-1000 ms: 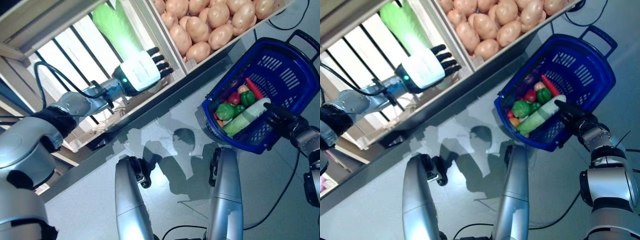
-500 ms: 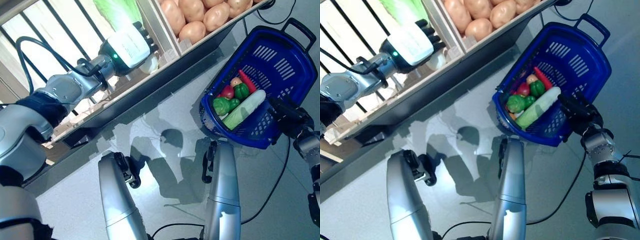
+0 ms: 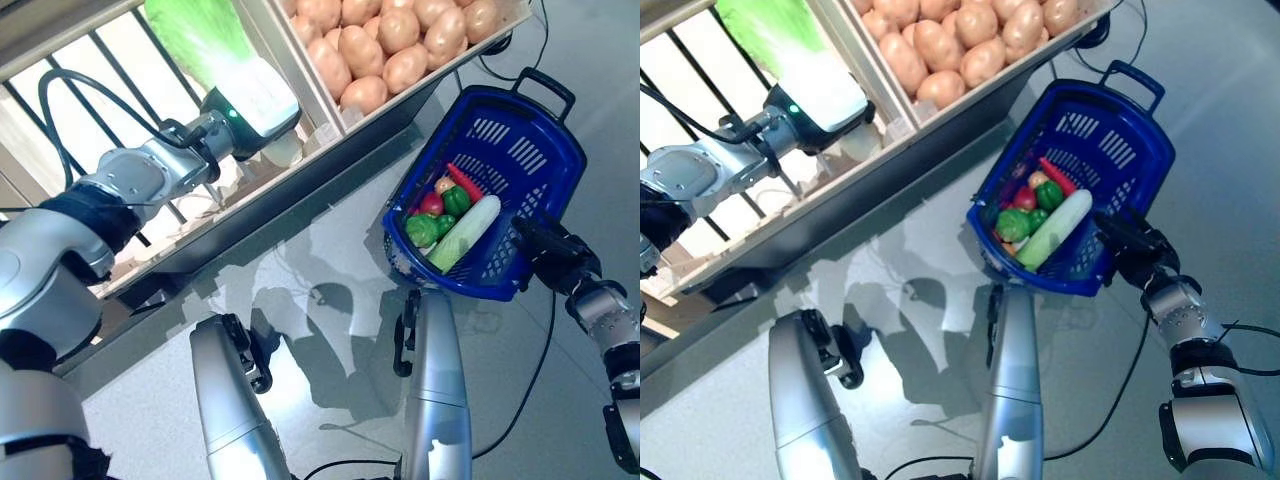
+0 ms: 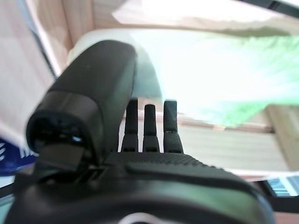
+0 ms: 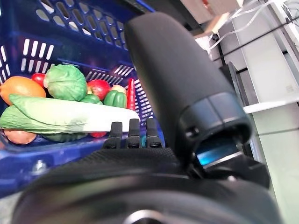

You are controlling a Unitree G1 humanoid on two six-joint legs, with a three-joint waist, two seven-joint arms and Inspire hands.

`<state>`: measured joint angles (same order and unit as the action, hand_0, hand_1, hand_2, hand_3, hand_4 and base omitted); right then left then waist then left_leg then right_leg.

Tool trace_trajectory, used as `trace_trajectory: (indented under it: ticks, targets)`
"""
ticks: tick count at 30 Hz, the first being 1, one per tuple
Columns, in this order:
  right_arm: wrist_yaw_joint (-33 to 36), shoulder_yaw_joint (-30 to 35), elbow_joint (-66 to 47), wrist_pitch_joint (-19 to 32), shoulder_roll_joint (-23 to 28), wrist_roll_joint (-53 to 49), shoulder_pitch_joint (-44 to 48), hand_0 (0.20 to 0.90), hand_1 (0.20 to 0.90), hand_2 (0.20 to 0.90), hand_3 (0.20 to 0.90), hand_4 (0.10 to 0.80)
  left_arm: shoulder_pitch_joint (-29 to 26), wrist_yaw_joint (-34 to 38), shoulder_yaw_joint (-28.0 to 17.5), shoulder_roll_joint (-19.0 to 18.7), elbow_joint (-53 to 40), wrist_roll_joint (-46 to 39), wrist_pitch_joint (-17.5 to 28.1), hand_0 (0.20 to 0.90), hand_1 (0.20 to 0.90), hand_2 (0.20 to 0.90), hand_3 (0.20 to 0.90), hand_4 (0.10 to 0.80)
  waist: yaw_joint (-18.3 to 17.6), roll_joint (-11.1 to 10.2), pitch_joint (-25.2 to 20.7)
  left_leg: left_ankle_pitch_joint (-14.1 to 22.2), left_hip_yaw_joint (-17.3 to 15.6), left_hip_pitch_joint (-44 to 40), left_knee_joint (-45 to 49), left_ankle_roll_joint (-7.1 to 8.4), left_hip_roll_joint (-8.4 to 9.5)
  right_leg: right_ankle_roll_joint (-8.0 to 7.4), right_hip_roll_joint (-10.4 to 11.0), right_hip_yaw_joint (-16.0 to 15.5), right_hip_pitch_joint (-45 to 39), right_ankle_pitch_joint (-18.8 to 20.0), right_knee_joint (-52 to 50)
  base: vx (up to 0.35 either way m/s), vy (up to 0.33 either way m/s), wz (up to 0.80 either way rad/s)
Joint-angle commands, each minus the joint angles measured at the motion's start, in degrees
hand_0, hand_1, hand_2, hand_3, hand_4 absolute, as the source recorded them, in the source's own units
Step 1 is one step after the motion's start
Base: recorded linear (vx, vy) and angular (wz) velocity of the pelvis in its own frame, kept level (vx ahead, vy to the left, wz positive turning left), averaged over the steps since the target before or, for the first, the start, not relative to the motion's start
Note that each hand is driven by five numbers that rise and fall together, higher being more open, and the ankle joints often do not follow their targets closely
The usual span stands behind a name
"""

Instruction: Put vegetables into the basket

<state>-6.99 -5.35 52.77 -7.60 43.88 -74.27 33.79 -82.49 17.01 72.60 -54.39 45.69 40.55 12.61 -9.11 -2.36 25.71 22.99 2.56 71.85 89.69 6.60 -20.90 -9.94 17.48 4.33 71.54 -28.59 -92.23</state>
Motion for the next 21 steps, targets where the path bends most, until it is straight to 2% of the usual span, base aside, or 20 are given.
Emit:
trace_trajectory:
  ticks: [1, 3, 6, 10, 14, 18, 19, 21]
  targets:
    - [1.8, 4.5, -4.4, 6.6, -2.5, 8.2, -3.0, 0.900, 0.900, 0.900, 0.900, 0.800, 3.4, 2.7, -5.9, -4.3, 7.4, -2.7, -0.4, 0.300, 0.300, 0.300, 0.300, 0.400, -1.5, 0.5, -6.0, 6.3, -3.6, -6.3, -3.3, -4.22, -1.69, 4.55, 2.2, -5.4, -5.5, 7.4, 10.1, 0.061, -0.006, -0.05]
    - [4.4, 3.1, -7.3, 11.8, -2.7, 15.3, -2.6, 0.900, 0.900, 0.900, 0.900, 0.800, 5.3, 4.7, -7.7, -4.9, 6.7, -2.8, 0.5, 0.300, 0.300, 0.300, 0.300, 0.400, -1.4, 0.6, -7.1, 5.1, -4.8, -9.4, -7.0, -4.03, -1.54, 4.17, 1.7, -6.2, -8.7, 8.2, 13.6, 0.008, 0.019, -0.07]
    - [7.5, 1.0, -13.2, 16.0, -2.5, 22.4, -1.9, 0.900, 0.900, 0.900, 0.900, 0.800, 7.9, 6.5, -10.7, -5.7, 5.4, -5.1, 1.5, 0.300, 0.300, 0.300, 0.300, 0.400, -1.4, 0.8, -8.4, 3.2, -7.1, -13.9, -12.2, -3.57, -1.56, 3.93, 1.4, -7.5, -13.6, 9.0, 18.8, -0.007, 0.021, -0.20]
    - [9.8, -1.0, -20.9, 18.7, -2.8, 29.5, -2.2, 0.900, 0.900, 0.900, 0.900, 0.800, 12.9, 9.4, -15.8, -5.8, 3.4, -6.9, 3.7, 0.300, 0.300, 0.300, 0.300, 0.400, -1.3, 1.3, -10.0, 0.3, -8.7, -20.7, -20.3, -2.79, -0.31, 3.51, 1.0, -8.1, -20.1, 10.4, 26.0, -0.006, 0.049, -0.06]
    - [11.0, -2.5, -24.2, 19.8, -3.6, 33.8, -2.8, 0.900, 0.900, 0.900, 0.900, 0.800, 18.2, 12.5, -21.0, -5.0, 1.5, -7.5, 7.1, 0.300, 0.300, 0.300, 0.300, 0.400, -0.1, 1.5, -11.5, -2.1, -9.4, -29.4, -30.3, -2.34, 1.04, 3.16, 1.7, -8.7, -28.1, 12.1, 34.1, 0.055, 0.029, 0.00]
    - [10.0, -3.0, -24.2, 19.9, -4.1, 34.8, -3.5, 0.900, 0.900, 0.900, 0.900, 0.800, 23.5, 14.2, -26.0, -4.3, 0.3, -7.5, 9.6, 0.300, 0.300, 0.300, 0.300, 0.400, 1.0, 1.3, -13.1, -3.7, -10.6, -36.1, -36.9, -2.01, 1.62, 2.83, 2.4, -10.3, -34.8, 13.2, 39.6, 0.089, 0.007, 0.01]
    - [10.0, -3.1, -24.5, 19.6, -4.7, 35.4, -3.7, 0.900, 0.900, 0.900, 0.900, 0.800, 25.6, 14.4, -28.0, -4.0, -0.3, -8.1, 10.4, 0.300, 0.300, 0.300, 0.300, 0.400, 1.3, 1.2, -13.8, -6.2, -11.7, -38.4, -40.4, -2.44, 1.66, 3.25, 2.5, -11.4, -37.0, 15.2, 42.6, 0.087, 0.014, -0.11]
    - [8.9, -3.2, -25.1, 19.3, -5.3, 36.3, -4.3, 0.900, 0.900, 0.900, 0.900, 0.800, 29.0, 13.9, -32.1, -3.3, -1.5, -11.8, 11.5, 0.300, 0.300, 0.300, 0.300, 0.400, 1.9, 1.1, -15.1, -7.5, -12.7, -42.3, -44.3, -2.09, 1.77, 2.88, 2.5, -12.5, -41.1, 16.0, 46.5, 0.102, 0.018, -0.10]
